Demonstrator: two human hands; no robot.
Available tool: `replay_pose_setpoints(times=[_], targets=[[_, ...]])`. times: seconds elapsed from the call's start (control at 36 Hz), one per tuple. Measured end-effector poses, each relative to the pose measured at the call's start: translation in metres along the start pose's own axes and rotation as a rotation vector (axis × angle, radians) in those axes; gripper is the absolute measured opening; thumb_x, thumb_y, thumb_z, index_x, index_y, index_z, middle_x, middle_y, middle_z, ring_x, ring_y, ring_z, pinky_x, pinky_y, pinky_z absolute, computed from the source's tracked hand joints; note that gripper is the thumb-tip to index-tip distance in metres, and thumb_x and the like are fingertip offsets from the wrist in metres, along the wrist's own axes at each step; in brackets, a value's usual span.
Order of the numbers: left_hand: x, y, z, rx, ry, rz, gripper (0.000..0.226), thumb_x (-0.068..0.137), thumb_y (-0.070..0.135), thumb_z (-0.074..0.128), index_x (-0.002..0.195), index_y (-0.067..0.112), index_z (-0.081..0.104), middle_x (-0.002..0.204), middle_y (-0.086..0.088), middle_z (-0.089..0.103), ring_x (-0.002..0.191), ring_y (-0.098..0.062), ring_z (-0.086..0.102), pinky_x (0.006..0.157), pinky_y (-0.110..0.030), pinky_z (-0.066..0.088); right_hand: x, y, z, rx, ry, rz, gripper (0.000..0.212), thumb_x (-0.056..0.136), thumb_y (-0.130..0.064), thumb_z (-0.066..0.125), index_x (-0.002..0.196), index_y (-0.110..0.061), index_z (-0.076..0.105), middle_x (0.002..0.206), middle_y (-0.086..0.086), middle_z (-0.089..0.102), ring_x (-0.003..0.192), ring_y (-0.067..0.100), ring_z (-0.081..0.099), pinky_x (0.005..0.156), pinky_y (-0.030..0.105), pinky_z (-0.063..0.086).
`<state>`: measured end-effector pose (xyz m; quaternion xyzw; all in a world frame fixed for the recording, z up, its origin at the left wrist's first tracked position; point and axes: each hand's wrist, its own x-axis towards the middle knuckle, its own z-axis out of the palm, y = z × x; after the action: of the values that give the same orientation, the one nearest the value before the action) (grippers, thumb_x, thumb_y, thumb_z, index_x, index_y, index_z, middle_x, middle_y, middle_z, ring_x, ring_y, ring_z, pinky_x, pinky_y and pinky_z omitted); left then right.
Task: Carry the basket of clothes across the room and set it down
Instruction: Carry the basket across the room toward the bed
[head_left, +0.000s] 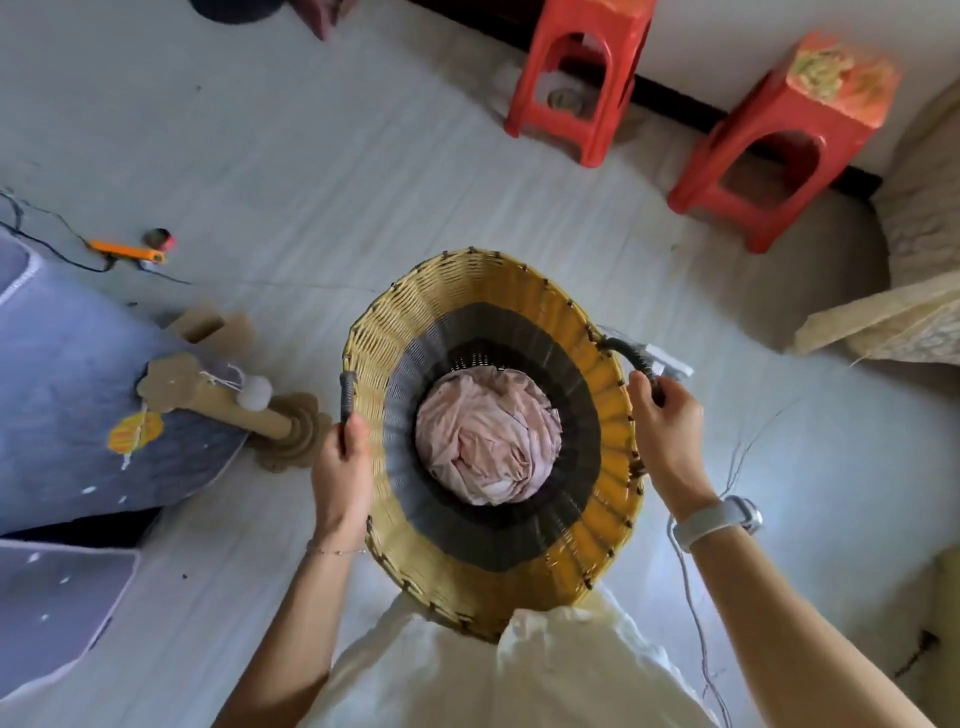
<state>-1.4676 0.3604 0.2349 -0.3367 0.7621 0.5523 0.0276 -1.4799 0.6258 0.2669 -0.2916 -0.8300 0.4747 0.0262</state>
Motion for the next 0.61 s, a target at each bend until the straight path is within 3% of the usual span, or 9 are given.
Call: replay_pose_setpoints(times=[0.08,0.17,0.25,0.31,0.39,0.5,0.61], targets=[[0.031,0.025,0.022,-0.001,0.03,-0.029,0.046,0.093,0.035,0.038,0.104,-0.005,0.056,0.112,-0.037,0.058,0.103,-0.051,0.055,0.08,-0.053,0.046,0.052,-0.017,0.018,0.012,-0.03,-0.023,0.029,0.091,-0.026,0.048,0.071,-0.005,0.05,0.06,0.009,0.039,0.053,0.02,0.031,0.05,0.03,0.025],[0.063,0.049,0.045,-0.028,0.086,-0.077,0.041,0.093,0.038,0.037,0.1,0.003,0.057,0.112,-0.031,0.061,0.104,-0.044,0.057,0.087,-0.049,0.046,0.108,-0.037,0.037,-0.033,-0.081,-0.056,0.035,0.092,-0.028,0.045,0.07,0.0,0.05,0.06,0.01,0.04,0.054,0.02,0.032,0.051,0.029,0.025],[0.091,0.072,0.066,-0.043,0.144,-0.107,0.037,0.091,0.04,0.037,0.083,0.008,0.055,0.092,-0.036,0.055,0.086,-0.049,0.051,0.077,-0.052,0.044,0.163,-0.063,0.055,-0.06,-0.141,-0.083,0.047,0.093,-0.029,0.044,0.079,0.015,0.052,0.064,0.013,0.043,0.056,0.022,0.034,0.053,0.031,0.027],[0.109,0.089,0.079,-0.07,0.186,-0.15,0.032,0.09,0.04,0.038,0.078,0.013,0.05,0.083,-0.032,0.051,0.078,-0.045,0.045,0.073,-0.049,0.042,0.196,-0.084,0.066,-0.079,-0.179,-0.113,0.047,0.093,-0.028,0.044,0.078,0.015,0.052,0.064,0.013,0.042,0.055,0.021,0.032,0.052,0.029,0.025],[0.136,0.109,0.092,-0.123,0.186,-0.172,0.031,0.091,0.037,0.038,0.072,0.014,0.047,0.063,-0.008,0.04,0.061,-0.025,0.036,0.062,-0.035,0.03,0.237,-0.116,0.084,-0.081,-0.235,-0.152,0.041,0.093,-0.025,0.044,0.058,-0.005,0.041,0.055,0.007,0.032,0.05,0.017,0.026,0.044,0.022,0.023],[0.171,0.132,0.101,-0.263,0.205,-0.244,0.031,0.094,0.027,0.04,0.066,0.015,0.044,0.058,-0.003,0.037,0.045,-0.009,0.037,0.046,-0.022,0.031,0.282,-0.157,0.116,-0.126,-0.291,-0.212,0.042,0.094,-0.023,0.044,0.054,-0.015,0.031,0.051,0.002,0.027,0.047,0.015,0.023,0.044,0.021,0.022],[0.209,0.144,0.101,-0.388,0.236,-0.319,0.032,0.094,0.024,0.039,0.063,0.017,0.041,0.059,-0.001,0.033,0.053,-0.013,0.029,0.051,-0.023,0.024,0.316,-0.199,0.162,-0.138,-0.339,-0.293,0.044,0.094,-0.018,0.044,0.052,-0.018,0.028,0.05,0.002,0.026,0.047,0.016,0.022,0.037,0.016,0.023]])
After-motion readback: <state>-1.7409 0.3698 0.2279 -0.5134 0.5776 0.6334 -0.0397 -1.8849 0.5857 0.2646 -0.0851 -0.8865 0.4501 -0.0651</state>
